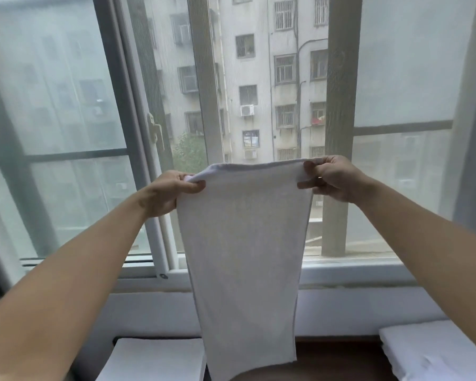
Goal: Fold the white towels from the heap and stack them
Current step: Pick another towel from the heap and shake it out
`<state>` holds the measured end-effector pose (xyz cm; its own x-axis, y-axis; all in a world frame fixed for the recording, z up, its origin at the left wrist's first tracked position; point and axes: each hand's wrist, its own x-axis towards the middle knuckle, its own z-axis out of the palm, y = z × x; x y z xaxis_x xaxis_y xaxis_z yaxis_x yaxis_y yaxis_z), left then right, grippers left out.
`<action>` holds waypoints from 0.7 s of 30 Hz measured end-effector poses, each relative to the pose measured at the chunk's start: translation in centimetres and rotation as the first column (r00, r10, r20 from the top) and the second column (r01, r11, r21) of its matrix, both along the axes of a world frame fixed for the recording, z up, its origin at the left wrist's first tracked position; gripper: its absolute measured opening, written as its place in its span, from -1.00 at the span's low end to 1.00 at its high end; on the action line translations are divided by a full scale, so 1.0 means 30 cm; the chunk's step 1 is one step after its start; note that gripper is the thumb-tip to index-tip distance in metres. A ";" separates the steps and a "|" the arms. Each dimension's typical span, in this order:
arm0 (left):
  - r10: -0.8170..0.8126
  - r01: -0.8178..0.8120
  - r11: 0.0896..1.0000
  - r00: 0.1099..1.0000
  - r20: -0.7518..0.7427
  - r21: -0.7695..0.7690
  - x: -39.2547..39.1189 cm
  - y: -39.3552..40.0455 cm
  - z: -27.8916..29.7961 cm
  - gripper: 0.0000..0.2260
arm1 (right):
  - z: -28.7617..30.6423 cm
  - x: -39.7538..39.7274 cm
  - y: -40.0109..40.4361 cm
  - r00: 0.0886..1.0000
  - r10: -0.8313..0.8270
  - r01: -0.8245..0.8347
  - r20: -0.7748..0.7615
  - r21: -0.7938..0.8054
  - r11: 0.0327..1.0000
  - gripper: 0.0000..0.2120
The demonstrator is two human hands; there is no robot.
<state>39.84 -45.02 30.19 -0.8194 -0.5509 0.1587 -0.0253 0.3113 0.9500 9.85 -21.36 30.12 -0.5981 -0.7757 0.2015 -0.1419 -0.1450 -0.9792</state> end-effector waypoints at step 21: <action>0.231 -0.239 0.960 0.971 0.066 0.144 -0.070 -0.044 -0.065 -0.77 | -0.032 -0.035 0.057 0.996 -0.029 0.037 0.080 -0.095 0.995 -0.83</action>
